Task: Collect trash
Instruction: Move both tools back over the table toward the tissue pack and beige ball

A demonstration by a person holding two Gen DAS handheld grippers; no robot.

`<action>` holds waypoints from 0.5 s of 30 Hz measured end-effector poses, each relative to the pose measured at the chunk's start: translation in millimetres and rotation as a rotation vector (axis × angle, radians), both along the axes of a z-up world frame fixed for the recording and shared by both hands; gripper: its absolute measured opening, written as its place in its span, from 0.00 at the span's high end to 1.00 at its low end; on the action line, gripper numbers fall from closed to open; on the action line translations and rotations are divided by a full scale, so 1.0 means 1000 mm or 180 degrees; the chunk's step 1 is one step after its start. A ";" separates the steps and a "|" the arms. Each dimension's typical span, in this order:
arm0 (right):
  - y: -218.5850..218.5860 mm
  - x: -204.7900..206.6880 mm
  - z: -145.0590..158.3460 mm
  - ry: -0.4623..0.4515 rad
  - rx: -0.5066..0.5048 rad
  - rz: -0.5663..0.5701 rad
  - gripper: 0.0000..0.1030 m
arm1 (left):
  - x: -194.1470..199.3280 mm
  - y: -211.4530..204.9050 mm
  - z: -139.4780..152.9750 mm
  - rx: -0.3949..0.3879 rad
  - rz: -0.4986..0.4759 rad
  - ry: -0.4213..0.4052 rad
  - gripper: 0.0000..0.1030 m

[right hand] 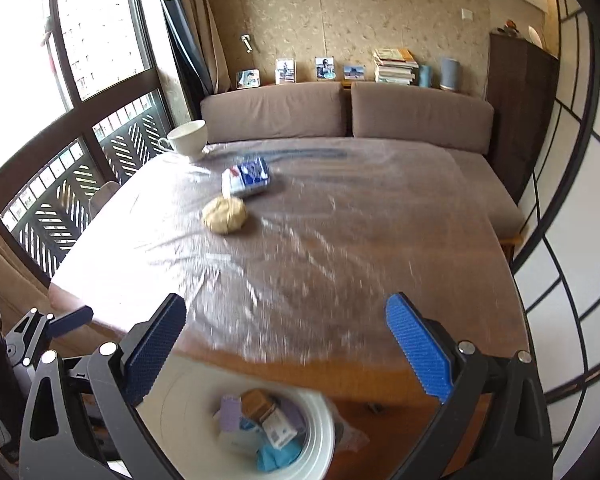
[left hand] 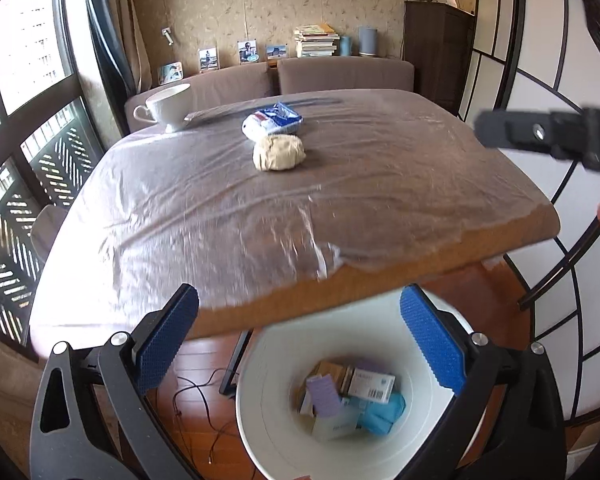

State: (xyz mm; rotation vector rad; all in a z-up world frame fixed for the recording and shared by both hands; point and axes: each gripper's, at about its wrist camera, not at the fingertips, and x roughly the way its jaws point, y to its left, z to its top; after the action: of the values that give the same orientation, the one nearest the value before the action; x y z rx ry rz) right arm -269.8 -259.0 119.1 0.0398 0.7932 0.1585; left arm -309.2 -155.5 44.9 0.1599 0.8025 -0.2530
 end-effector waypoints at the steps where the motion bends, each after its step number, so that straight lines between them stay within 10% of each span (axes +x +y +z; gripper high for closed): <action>1: 0.003 0.012 0.002 0.0000 -0.0027 0.0025 0.04 | 0.007 0.002 0.000 0.0008 -0.0006 0.0010 0.01; 15: 0.053 0.184 -0.028 0.0525 -0.0089 0.0434 0.04 | 0.115 0.000 -0.013 -0.0036 -0.0039 0.0213 0.01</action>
State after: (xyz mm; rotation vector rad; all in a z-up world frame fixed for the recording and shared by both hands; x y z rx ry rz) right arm -85.9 -205.9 91.4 -0.0283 0.9631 0.2759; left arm -194.5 -155.3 32.1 0.1464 0.8667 -0.2755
